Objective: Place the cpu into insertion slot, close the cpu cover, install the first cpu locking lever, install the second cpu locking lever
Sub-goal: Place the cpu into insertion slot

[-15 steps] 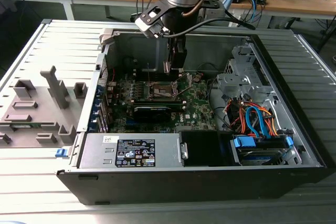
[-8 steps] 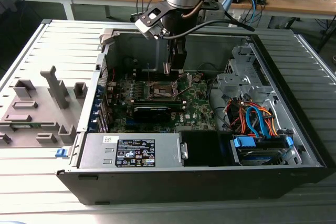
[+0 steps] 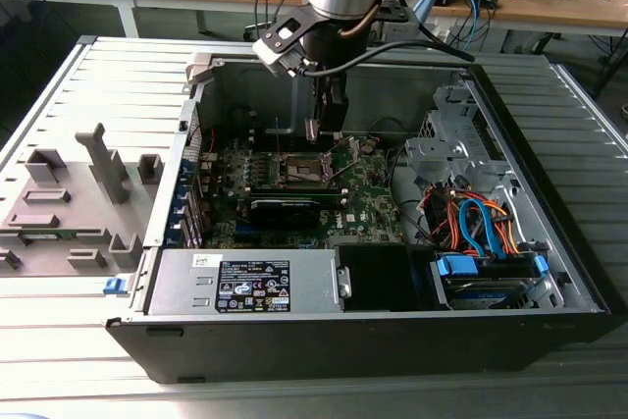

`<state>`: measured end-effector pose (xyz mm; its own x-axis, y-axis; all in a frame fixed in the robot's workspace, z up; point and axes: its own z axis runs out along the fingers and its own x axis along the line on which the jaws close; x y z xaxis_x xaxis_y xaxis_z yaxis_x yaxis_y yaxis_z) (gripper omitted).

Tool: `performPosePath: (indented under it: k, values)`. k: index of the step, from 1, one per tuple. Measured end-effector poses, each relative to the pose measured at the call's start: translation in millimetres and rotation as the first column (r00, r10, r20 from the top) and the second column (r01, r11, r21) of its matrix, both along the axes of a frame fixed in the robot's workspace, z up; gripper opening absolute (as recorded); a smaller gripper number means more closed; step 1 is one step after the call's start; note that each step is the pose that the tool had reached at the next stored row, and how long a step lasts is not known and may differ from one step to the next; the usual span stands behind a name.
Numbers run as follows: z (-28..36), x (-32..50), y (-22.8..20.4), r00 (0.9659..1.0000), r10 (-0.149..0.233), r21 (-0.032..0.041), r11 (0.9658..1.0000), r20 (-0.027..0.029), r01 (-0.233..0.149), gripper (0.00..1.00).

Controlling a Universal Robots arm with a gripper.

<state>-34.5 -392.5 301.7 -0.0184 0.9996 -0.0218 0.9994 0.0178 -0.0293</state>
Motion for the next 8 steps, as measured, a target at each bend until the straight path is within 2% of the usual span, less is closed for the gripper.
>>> performPosePath:
  k: [8]
  values:
    - [-3.5,0.0,0.0,1.0000,0.000,0.0000,1.0000,0.0000,0.000,0.55]
